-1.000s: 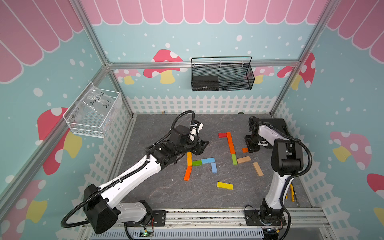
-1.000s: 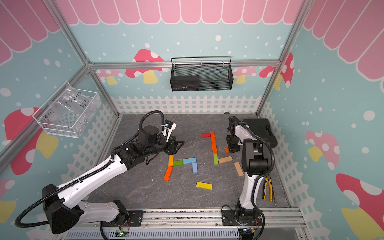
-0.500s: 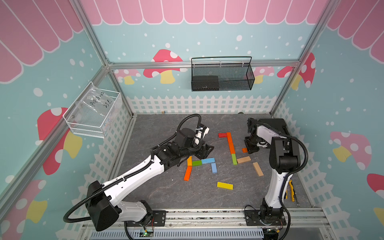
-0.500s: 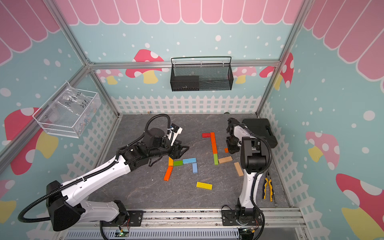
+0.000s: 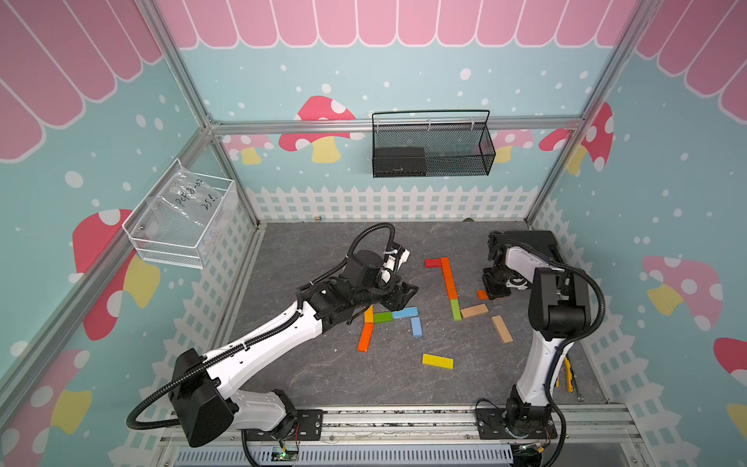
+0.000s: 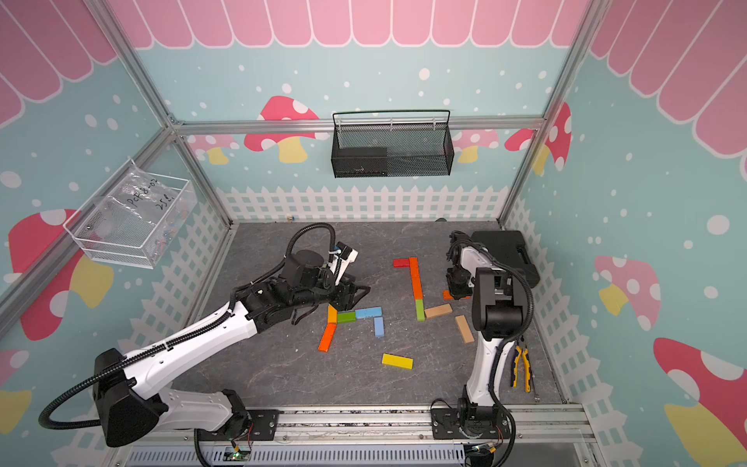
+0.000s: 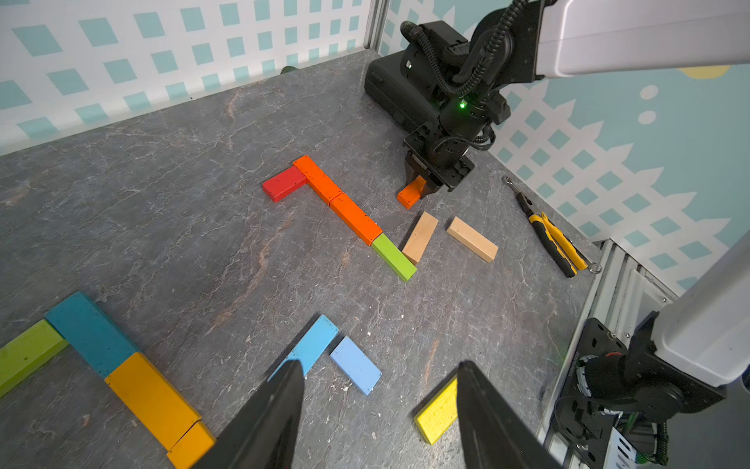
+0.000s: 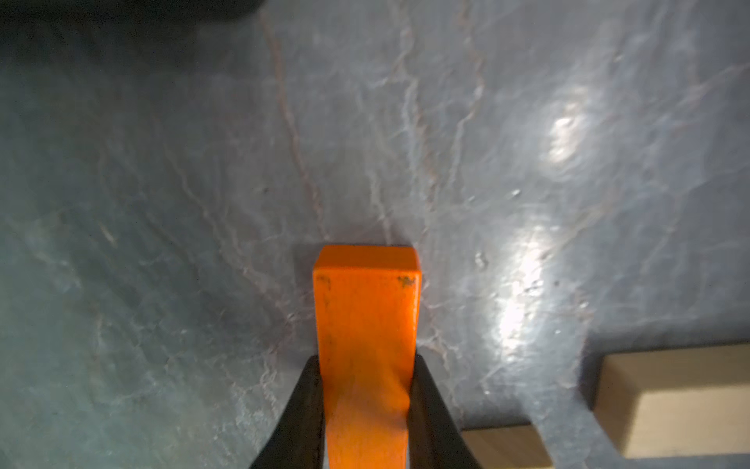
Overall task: Assemble a giraffe with building blocks
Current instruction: Assemble the building block at the center of the board.
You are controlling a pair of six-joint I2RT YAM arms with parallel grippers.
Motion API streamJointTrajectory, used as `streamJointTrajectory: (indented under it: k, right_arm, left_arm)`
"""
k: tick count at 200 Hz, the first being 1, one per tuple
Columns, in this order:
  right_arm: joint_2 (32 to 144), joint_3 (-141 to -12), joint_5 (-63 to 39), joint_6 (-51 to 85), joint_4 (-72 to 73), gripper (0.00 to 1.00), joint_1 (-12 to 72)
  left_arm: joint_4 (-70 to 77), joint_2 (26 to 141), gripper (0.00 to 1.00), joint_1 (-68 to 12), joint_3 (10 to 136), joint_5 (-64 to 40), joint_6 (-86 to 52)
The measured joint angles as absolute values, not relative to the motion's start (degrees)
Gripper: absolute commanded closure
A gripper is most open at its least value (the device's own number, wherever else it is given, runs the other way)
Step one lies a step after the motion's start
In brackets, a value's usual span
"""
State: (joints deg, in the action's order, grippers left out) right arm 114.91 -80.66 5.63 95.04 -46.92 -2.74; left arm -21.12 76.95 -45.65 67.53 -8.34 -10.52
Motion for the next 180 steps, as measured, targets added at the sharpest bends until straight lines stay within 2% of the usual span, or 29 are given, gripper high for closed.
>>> streamJointTrajectory:
  k: [65, 180]
  right_arm:
    - [111.07, -75.37, 8.64, 92.79, -47.13, 0.85, -4.95]
    - [110.30, -73.67, 8.71, 88.36, -45.19, 0.85, -4.89]
  left_arm:
    - [-21.17, 76.97, 0.37, -46.15, 68.05, -8.16, -10.52]
    - [-22.22, 78.06, 0.37, -48.53, 69.19, -7.05, -10.50]
